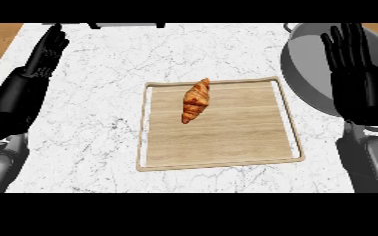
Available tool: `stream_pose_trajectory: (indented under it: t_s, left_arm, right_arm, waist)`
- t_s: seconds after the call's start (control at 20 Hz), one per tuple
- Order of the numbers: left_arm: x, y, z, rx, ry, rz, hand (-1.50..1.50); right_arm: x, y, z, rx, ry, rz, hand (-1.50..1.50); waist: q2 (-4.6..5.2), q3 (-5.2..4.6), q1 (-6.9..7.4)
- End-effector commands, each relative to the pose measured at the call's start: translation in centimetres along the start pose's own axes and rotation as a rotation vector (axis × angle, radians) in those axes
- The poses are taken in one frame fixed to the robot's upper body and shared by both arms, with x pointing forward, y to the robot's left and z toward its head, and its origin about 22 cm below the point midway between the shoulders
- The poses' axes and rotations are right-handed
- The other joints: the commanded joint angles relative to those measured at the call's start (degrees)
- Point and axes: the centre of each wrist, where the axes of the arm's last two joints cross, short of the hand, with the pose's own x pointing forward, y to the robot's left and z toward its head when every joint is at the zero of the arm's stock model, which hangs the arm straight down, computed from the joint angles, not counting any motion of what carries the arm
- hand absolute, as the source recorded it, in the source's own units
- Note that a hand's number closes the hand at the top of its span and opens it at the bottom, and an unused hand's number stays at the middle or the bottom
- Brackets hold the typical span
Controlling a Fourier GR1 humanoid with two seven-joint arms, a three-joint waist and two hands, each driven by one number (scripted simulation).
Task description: Pick the croissant from the tray and place it in the pot
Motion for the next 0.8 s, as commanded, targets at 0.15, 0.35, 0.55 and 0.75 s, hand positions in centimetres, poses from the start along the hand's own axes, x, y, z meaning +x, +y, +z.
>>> stream_pose_trajectory:
  t_s: [0.15, 0.35, 0.55, 0.75]
  left_arm:
    - [-4.4, -5.1, 3.9, -0.115, 0.314, 0.162, 0.0]
    - [-6.6, -6.0, 6.3, -0.143, 0.481, 0.208, 0.0]
    - [-7.6, -8.5, 7.8, -0.206, 0.588, 0.287, 0.0]
    - [-7.8, -9.2, 7.5, -0.222, 0.614, 0.304, 0.0]
  right_arm:
    - [-4.5, 3.2, 2.1, -0.045, 0.359, 0.383, 1.5]
    - [-3.7, -2.9, 2.1, -0.18, 0.293, 0.827, 1.5]
    - [-3.5, 3.8, 0.3, -0.244, -0.006, 0.873, -1.5]
    - [-5.3, 10.3, 0.3, -0.26, -0.063, 0.905, -1.5]
  waist:
    - [1.23, -0.74, 3.42]
    - [1.78, -2.33, 0.77]
    - [0.32, -0.92, 2.91]
    - [0.02, -0.69, 4.07]
